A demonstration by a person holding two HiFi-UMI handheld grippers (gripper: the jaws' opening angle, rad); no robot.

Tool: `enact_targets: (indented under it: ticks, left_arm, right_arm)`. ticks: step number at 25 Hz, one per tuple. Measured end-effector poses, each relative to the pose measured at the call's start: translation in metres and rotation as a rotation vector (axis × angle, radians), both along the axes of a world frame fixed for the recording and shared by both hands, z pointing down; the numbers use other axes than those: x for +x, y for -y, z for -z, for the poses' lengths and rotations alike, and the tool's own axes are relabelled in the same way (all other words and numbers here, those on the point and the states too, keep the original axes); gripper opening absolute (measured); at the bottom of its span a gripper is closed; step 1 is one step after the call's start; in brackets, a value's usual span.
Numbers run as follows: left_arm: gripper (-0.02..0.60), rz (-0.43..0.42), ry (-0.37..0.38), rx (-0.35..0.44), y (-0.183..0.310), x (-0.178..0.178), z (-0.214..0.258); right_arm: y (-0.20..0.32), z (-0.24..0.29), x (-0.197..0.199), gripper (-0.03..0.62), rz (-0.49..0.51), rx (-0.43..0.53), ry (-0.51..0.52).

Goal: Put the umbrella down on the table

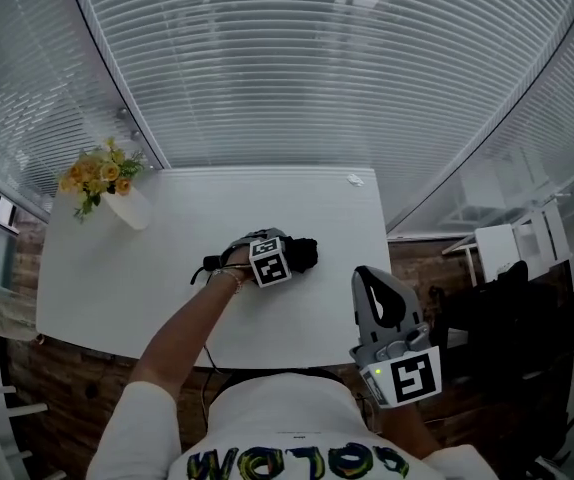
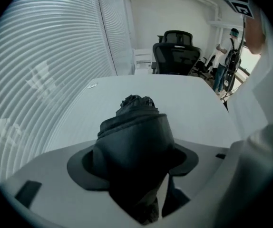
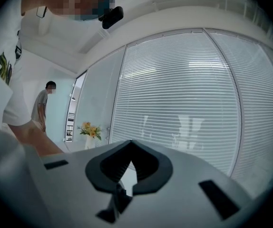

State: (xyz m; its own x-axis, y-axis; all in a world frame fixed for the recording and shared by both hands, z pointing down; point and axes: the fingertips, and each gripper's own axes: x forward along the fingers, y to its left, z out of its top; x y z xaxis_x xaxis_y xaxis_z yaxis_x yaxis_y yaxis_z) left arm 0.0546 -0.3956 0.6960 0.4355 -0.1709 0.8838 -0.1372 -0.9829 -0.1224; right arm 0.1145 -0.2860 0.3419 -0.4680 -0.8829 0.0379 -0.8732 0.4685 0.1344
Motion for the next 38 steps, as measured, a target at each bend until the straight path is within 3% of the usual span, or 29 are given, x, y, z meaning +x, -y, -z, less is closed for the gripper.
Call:
enact_targets:
  ticks: [7,15,25,31,38]
  left_arm:
    - [0.316,0.153,-0.152,0.092,0.013,-0.022,0.061]
    - [0.316,0.385,-0.478,0.236,0.009,-0.053,0.156]
    - [0.266,0.626,-0.914,0.314,-0.036,-0.098,0.277]
    - [0.239,0.68,-1.031,0.43,-0.061,-0.113,0.322]
    - [0.148,0.723,-1.076,0.514,-0.086,-0.132,0.348]
  right_arm:
    - [0.009,-0.005,-0.008,0.009,0.014,-0.012,-0.009]
    - [0.017,-0.01,-0.018,0.009,0.042,-0.025,-0.02]
    - [0.02,-0.006,-0.034,0.009,0.086,-0.031,-0.03]
    - [0.022,-0.004,-0.041,0.009,0.102,-0.028,-0.03]
    - [0.019,0.003,-0.046,0.009,0.116,-0.025,-0.032]
